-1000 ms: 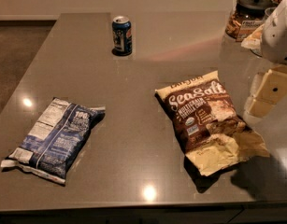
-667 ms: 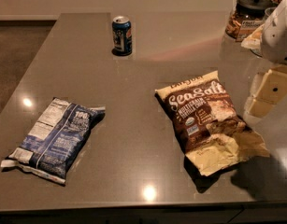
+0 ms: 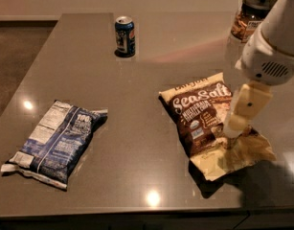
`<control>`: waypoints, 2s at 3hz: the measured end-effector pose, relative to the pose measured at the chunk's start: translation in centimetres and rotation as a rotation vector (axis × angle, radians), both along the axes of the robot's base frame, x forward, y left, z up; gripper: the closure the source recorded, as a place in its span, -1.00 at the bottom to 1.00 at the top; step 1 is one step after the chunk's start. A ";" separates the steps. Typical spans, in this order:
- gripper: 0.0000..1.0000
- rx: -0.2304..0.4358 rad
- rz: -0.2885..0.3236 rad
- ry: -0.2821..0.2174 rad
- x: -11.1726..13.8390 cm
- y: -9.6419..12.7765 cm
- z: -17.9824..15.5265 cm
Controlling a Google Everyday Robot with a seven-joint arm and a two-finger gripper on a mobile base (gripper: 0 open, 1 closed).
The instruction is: Move brown chip bag near blue chip bag
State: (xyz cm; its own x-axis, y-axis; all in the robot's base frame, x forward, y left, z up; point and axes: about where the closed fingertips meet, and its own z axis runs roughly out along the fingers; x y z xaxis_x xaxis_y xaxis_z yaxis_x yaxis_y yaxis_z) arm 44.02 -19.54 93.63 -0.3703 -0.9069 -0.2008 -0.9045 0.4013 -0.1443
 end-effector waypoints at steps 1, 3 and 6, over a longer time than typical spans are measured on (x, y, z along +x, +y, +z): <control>-1.00 0.057 -0.153 0.063 0.4 0.3 -2.8; -1.00 0.178 -0.397 0.156 1.2 1.0 -5.5; 0.59 0.237 -0.333 0.125 2.8 7.4 -2.3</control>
Offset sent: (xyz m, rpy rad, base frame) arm 0.0160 0.0031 -0.0629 0.2290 0.1721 -0.5283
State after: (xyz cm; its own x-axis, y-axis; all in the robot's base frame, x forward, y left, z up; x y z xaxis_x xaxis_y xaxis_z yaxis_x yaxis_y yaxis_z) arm 46.80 -12.12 91.30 -0.6697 -0.6679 -0.3248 -0.7247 0.6832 0.0894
